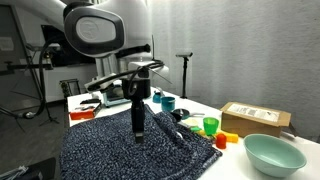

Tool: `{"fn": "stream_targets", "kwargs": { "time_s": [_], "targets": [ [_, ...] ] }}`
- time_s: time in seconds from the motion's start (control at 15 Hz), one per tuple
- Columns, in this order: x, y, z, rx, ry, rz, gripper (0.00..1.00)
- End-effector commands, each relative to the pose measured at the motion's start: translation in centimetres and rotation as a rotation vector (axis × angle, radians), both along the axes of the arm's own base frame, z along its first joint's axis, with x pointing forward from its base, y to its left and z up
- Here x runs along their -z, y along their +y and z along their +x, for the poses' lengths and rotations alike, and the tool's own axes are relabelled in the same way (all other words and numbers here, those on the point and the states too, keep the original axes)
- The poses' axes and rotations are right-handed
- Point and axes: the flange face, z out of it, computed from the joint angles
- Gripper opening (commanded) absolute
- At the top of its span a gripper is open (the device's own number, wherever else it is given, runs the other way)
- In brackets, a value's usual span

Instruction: Pull back the blanket

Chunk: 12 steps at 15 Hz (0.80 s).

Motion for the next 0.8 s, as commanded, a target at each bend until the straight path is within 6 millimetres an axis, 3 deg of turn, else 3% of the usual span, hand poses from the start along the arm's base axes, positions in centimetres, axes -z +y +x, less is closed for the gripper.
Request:
{"fn": "stream_targets", "kwargs": {
  "time_s": [0.0,0.2,0.47,0.73],
  "targets": [
    [0.1,-0.3,1.0,-0.015,-0.048,-0.006,1.0],
    [1.8,-2.8,1.5,0.011,-0.057,0.008,1.0],
    [6.2,-5.9,1.3,0.026,-0.012,0.032,1.0],
    [9.9,-8.8,1.1,-0.08,0.047,0.028,1.0]
  ]
}}
